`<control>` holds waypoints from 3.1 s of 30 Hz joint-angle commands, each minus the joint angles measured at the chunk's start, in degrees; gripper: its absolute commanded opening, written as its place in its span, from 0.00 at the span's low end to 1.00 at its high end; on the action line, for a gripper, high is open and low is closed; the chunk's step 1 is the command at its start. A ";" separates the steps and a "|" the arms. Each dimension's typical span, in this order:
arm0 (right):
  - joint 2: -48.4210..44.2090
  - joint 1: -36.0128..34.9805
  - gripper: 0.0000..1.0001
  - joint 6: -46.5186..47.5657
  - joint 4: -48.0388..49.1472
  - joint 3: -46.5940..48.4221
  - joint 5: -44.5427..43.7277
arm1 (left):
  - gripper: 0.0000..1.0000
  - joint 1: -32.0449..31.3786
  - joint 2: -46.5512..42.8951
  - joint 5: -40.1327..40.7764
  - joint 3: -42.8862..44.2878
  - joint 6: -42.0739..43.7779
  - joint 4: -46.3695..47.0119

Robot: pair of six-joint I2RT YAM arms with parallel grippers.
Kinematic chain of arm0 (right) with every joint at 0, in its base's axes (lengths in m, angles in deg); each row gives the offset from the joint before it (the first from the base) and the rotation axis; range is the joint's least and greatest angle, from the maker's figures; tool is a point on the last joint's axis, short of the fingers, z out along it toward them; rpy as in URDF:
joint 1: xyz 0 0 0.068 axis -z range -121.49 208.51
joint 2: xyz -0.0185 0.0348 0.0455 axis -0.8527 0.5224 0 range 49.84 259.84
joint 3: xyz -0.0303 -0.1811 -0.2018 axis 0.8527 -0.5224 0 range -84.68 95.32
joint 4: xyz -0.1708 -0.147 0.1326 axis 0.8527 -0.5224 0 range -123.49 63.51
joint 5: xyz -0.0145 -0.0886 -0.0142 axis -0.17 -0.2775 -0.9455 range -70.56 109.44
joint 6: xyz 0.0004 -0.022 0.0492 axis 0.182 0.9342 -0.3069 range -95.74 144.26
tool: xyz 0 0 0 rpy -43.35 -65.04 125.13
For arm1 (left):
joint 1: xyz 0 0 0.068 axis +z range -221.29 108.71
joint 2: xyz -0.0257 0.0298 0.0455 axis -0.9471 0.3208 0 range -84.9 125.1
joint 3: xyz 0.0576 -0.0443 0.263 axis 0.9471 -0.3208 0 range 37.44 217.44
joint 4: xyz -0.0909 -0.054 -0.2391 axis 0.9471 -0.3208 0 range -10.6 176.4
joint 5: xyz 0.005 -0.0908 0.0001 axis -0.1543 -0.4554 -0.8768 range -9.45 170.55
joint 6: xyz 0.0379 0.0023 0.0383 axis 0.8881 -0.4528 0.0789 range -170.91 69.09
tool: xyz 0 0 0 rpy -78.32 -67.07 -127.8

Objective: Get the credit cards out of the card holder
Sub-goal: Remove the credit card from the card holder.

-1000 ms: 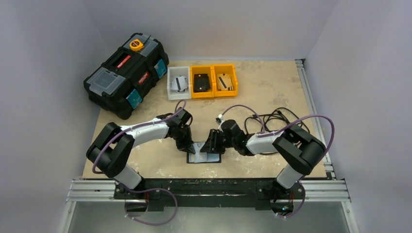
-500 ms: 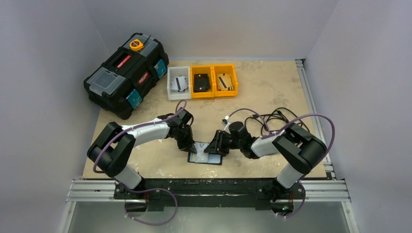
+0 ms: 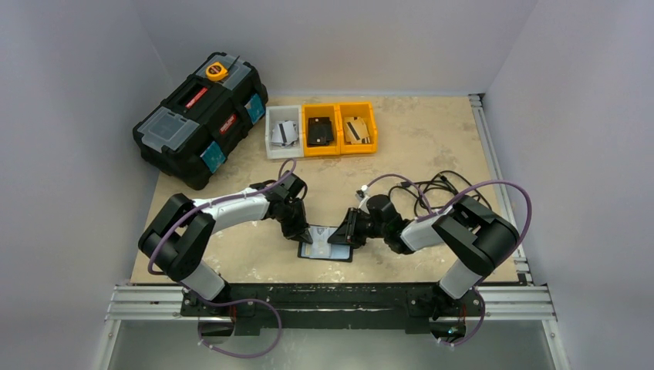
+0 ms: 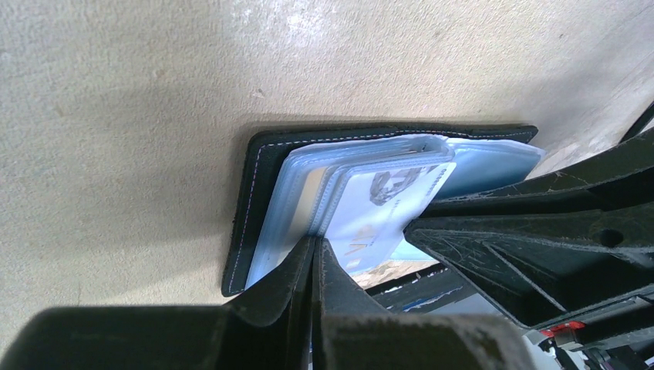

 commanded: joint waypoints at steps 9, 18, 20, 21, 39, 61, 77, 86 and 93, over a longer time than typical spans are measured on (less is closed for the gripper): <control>-1.50 0.15 0.00 -0.19 2.83 -0.51 -0.38 | 0.00 -0.47 2.60 9.07 -2.89 -1.45 -1.39; -4.01 0.87 0.00 2.42 -3.79 -0.28 -3.04 | 0.00 -0.23 2.10 10.29 -3.74 -2.76 -1.65; -4.46 1.14 0.00 2.76 -4.64 -0.43 -3.29 | 0.00 -0.21 1.96 10.37 -3.83 -2.81 -1.65; -4.52 1.30 0.00 3.02 -5.10 -0.41 -3.43 | 0.00 -0.25 1.99 10.36 -3.78 -2.81 -1.71; -2.42 3.07 0.28 3.46 -2.74 -2.00 -1.91 | 0.00 -0.17 1.77 10.13 -3.83 -2.91 -1.56; -0.47 2.84 0.09 2.00 1.75 -1.54 0.58 | 0.00 -0.14 2.31 10.21 -3.04 -2.28 -2.09; -5.51 3.80 0.00 4.53 -6.64 -3.12 -2.75 | 0.00 -0.17 1.99 10.58 -3.30 -2.36 -2.35; -5.42 4.55 0.11 4.81 -6.01 -4.09 -2.11 | 0.00 -0.12 1.85 10.19 -3.39 -1.89 -2.18; -2.83 4.57 0.34 4.13 -1.99 -3.78 -0.90 | 0.00 -0.16 2.40 9.59 -3.06 -1.61 -1.73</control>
